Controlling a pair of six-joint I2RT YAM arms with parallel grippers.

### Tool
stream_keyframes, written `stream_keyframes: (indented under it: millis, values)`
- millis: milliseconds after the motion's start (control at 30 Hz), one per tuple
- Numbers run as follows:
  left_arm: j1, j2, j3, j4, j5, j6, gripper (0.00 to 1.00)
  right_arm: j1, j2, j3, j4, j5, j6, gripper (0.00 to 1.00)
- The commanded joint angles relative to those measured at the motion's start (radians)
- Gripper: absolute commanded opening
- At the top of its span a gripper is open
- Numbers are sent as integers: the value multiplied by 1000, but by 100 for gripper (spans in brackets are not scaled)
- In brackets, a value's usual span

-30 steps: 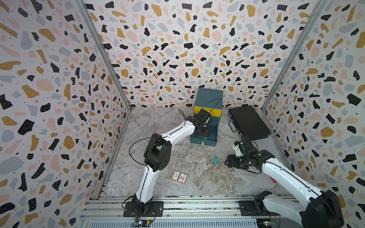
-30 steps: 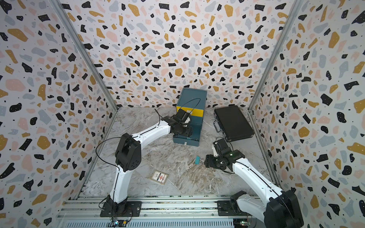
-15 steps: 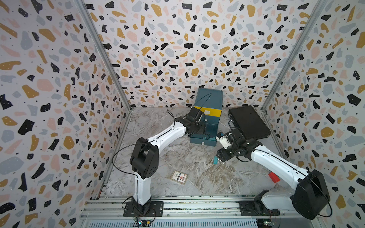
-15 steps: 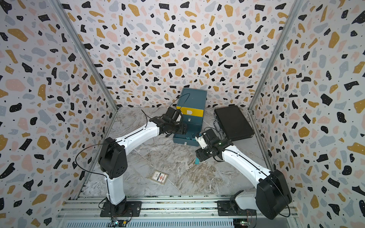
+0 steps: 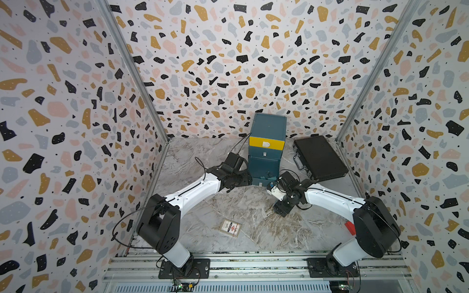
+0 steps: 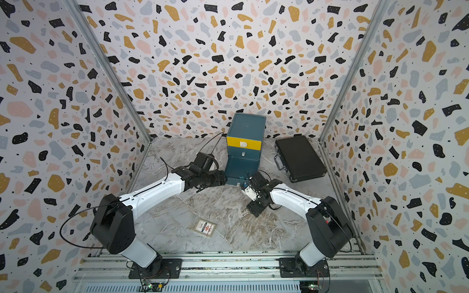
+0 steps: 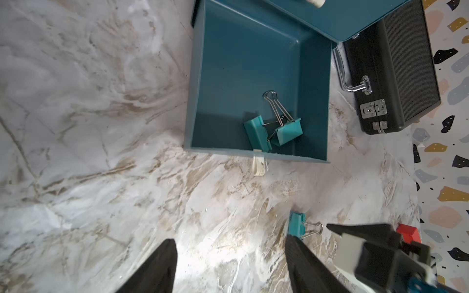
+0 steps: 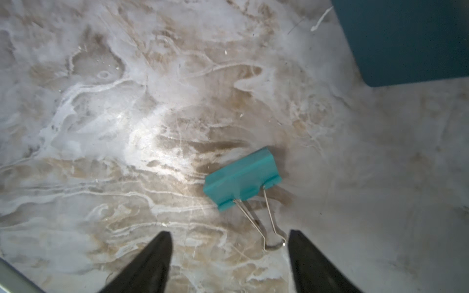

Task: Put the binder clips in the drawer according to color
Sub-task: Pick up the binder clip at the center of the board.

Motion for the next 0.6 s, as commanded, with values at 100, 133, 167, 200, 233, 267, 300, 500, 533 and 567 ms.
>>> stream_keyframes:
  millis: [100,133,167,200,233,267,300,500,533,567]
  values:
    - [25,-100,-30,26,9,3,71,9,27,58,-30,62,-115,100]
    - [28,-105,-30,24,12,4,71,12,27,59,-22,60,-132,100]
    - [30,-110,-29,18,16,8,71,16,27,57,-14,57,-153,100]
    - [30,-112,-27,11,17,9,71,17,30,55,-14,48,-174,100]
    - [32,-116,-25,5,17,15,71,22,38,56,-15,43,-198,100]
    - [32,-120,-25,-2,17,19,71,27,50,57,-18,45,-218,100]
    - [33,-124,-27,-2,19,21,71,30,60,58,-22,42,-235,100]
    - [38,-154,-88,39,80,-42,68,36,152,93,-27,80,-295,91]
    - [37,-164,-115,68,99,-67,67,36,159,101,-28,85,-302,89]
    - [38,-171,-144,98,117,-92,66,36,169,111,-37,78,-304,87]
